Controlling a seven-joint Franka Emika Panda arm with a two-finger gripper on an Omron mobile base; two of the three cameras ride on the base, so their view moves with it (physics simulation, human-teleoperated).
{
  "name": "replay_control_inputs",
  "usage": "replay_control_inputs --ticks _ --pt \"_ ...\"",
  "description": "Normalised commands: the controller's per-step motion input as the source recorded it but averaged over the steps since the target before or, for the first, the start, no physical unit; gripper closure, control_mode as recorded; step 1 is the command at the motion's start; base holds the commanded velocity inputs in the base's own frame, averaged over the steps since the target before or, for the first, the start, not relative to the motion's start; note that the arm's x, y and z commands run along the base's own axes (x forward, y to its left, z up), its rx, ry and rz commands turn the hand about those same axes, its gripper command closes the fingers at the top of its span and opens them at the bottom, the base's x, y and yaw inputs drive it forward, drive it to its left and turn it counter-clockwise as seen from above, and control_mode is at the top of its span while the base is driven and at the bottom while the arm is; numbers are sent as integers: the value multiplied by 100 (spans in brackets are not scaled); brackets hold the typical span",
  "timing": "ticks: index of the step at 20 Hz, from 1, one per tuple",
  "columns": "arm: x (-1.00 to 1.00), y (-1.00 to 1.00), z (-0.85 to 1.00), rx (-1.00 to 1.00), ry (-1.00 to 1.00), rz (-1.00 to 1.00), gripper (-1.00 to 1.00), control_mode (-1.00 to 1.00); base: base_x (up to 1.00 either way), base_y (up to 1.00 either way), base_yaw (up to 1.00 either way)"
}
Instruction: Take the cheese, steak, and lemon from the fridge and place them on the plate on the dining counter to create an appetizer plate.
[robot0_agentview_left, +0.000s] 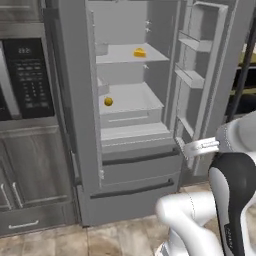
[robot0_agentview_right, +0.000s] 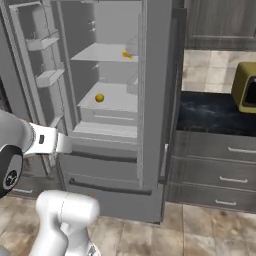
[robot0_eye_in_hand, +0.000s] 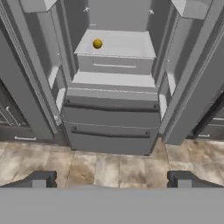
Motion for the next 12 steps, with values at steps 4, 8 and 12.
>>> replay_control_inputs --ticks 4,8,12 --pt "0 0 0 0 0 0 -100 100 96 0 -2" --pt "0 0 0 0 0 0 -100 100 96 0 -2" --pt "0 0 0 0 0 0 -100 100 95 5 -2"
